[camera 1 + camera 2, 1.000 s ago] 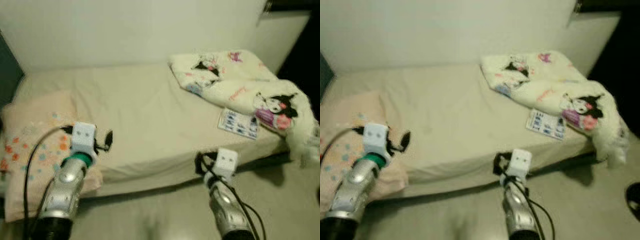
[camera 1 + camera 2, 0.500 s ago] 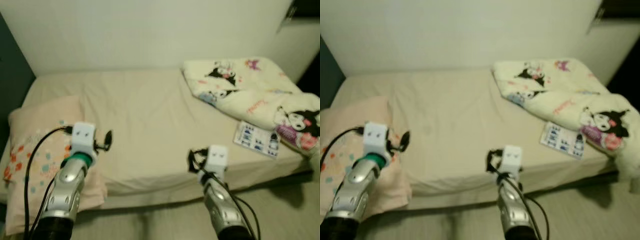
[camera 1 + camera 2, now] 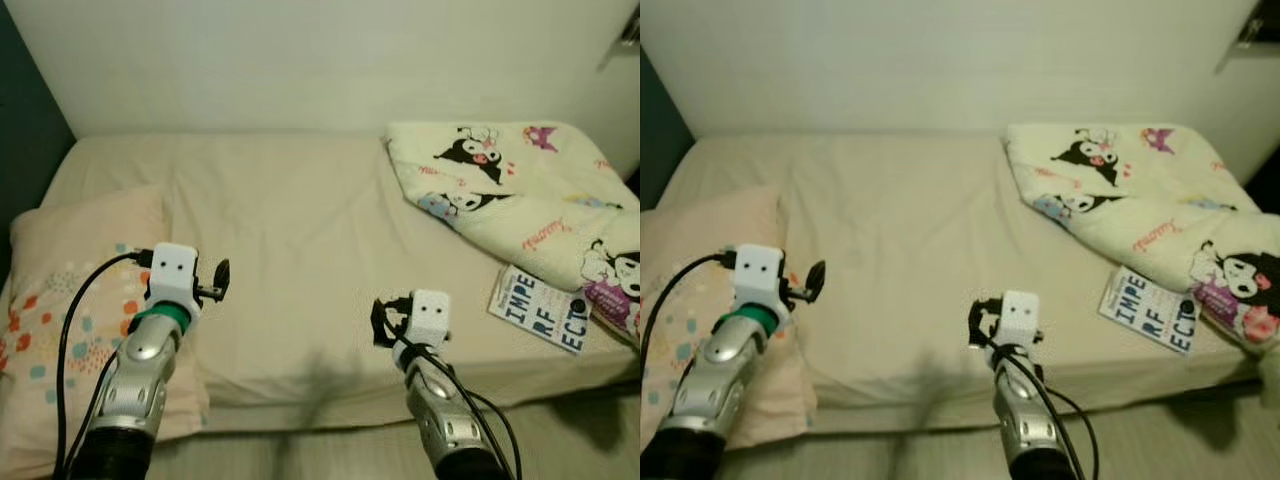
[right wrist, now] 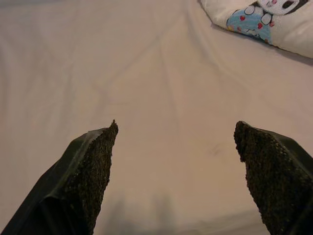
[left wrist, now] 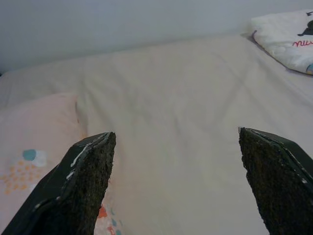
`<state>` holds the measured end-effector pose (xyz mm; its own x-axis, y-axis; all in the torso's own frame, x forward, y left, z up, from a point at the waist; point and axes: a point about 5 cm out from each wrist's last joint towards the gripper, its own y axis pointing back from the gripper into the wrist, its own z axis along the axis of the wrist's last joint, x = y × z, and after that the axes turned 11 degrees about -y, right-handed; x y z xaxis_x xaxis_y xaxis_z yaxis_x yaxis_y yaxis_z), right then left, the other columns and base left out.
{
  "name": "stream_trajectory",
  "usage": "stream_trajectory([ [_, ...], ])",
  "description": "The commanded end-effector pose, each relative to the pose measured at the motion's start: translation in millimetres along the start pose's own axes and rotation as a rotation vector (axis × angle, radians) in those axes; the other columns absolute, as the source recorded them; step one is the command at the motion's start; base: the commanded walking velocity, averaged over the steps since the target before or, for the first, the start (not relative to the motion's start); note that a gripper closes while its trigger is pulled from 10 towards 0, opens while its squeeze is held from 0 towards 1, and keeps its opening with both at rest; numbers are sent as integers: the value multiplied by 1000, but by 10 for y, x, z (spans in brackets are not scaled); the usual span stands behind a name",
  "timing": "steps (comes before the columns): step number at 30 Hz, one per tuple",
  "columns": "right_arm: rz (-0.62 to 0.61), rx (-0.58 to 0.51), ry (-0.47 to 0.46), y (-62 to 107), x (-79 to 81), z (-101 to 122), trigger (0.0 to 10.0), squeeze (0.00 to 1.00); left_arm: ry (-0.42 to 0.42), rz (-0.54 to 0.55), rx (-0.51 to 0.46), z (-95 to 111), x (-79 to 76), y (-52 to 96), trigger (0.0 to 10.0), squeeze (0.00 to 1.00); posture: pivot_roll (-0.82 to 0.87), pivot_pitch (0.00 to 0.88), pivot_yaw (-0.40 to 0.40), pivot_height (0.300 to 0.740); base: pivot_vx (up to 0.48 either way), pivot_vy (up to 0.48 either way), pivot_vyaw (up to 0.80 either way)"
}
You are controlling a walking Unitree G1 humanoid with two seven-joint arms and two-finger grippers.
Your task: Clean up the room
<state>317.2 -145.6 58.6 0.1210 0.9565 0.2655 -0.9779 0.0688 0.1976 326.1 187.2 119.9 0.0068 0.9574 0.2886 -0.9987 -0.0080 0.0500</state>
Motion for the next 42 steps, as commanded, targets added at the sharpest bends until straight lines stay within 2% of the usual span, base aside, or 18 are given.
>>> stream_trajectory([
  [1,-25,24,-2,19,-72,-51,10000,0,-6,-4,14,-54,-45,18,10000,0,117,0,63,740,0,0,0],
  [8,-18,29,40,34,-112,-55,10000,0,0,-5,21,-75,-40,47,10000,0,116,0,53,740,0,0,85],
  [13,16,48,70,26,-24,-83,10000,0,-7,7,40,-134,-9,82,10000,0,116,0,45,740,0,0,800],
  [17,19,38,59,19,-2,-66,10000,0,-1,18,53,-169,-6,113,10000,0,115,0,39,740,0,0,800],
  [20,-1,34,11,3,-24,-46,10000,0,1,27,66,-195,-8,105,10000,0,112,0,41,740,0,0,0],
  [25,-25,40,3,19,-118,-51,10000,0,-11,18,50,-136,-57,66,10000,0,122,0,29,740,0,0,0],
  [30,-22,49,9,38,-123,-79,10000,0,-1,25,50,-130,-62,69,10000,0,121,0,26,740,0,0,0],
  [37,-17,55,25,55,-127,-92,10000,0,11,24,50,-124,-79,63,10000,0,122,0,25,740,0,-357,0],
  [42,10,58,53,57,-97,-86,10000,0,11,21,52,-125,-73,57,10000,0,118,0,31,740,0,-364,564],
])
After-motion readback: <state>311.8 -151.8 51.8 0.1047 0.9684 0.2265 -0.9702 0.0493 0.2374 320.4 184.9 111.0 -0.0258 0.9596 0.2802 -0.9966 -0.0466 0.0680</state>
